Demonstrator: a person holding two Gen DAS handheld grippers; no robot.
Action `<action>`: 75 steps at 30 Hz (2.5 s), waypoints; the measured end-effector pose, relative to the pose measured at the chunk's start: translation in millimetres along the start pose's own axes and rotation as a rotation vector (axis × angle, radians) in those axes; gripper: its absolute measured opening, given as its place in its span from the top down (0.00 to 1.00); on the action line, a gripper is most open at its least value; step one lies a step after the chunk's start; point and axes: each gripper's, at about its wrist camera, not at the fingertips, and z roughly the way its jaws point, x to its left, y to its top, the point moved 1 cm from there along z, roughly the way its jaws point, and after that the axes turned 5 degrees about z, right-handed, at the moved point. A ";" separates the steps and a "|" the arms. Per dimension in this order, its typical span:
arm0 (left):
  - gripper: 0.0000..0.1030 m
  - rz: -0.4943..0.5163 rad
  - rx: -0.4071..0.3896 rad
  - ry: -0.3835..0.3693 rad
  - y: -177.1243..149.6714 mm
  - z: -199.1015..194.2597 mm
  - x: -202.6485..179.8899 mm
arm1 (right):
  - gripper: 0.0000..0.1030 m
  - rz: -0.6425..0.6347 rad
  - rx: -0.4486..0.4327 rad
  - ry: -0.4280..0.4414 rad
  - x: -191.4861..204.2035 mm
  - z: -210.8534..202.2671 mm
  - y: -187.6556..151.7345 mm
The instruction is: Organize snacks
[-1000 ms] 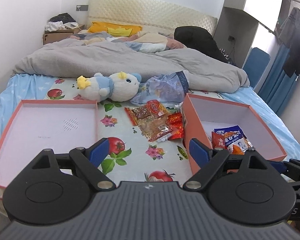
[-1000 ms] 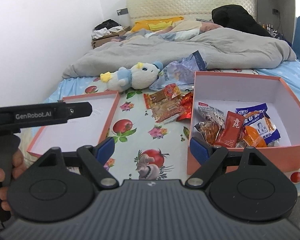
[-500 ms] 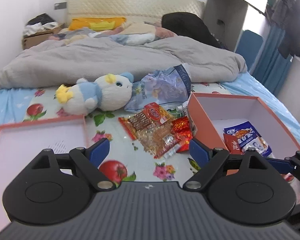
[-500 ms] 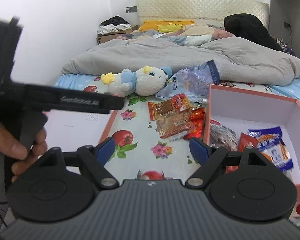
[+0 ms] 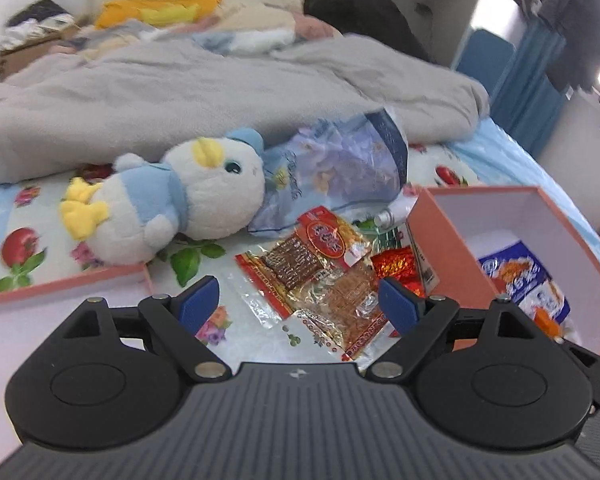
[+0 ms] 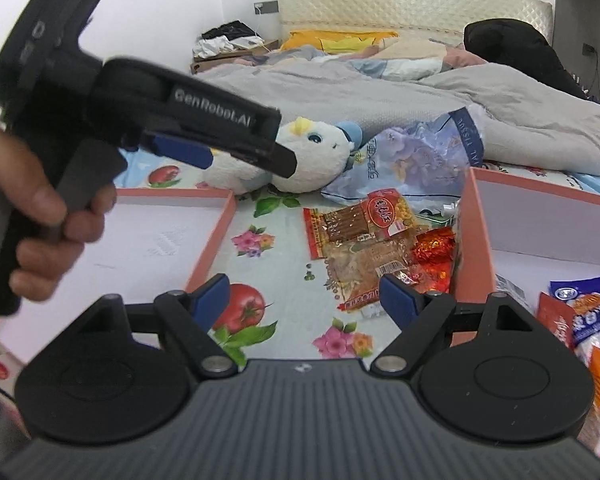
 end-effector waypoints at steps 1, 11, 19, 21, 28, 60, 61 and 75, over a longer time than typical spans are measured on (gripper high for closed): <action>0.13 0.020 0.004 -0.021 2.4 9.5 3.1 | 0.19 -0.004 0.002 -0.012 -0.2 10.1 0.1; 0.13 0.231 0.084 -0.157 8.1 98.3 10.1 | 0.19 -0.037 0.016 -0.128 -3.9 80.6 -2.2; 0.13 0.377 0.117 -0.211 20.3 145.6 8.1 | 0.19 -0.091 0.031 -0.224 -8.2 118.6 -2.2; 0.11 0.407 0.125 -0.212 19.9 156.3 6.4 | 0.19 -0.105 0.037 -0.248 -10.8 126.2 -2.0; 0.08 0.482 0.161 -0.224 12.4 185.5 4.6 | 0.18 -0.121 0.082 -0.273 -14.2 149.8 -5.9; 0.22 0.451 0.270 -0.166 -9.7 181.6 -14.0 | 0.45 -0.034 0.162 -0.151 -30.7 134.7 -13.9; 0.23 0.439 0.275 -0.159 -12.8 177.6 -14.6 | 0.45 -0.040 0.164 -0.147 -28.9 132.4 -15.9; 0.39 0.287 0.331 -0.092 -61.9 118.3 -25.6 | 0.50 -0.126 0.216 -0.086 -4.3 80.7 -50.5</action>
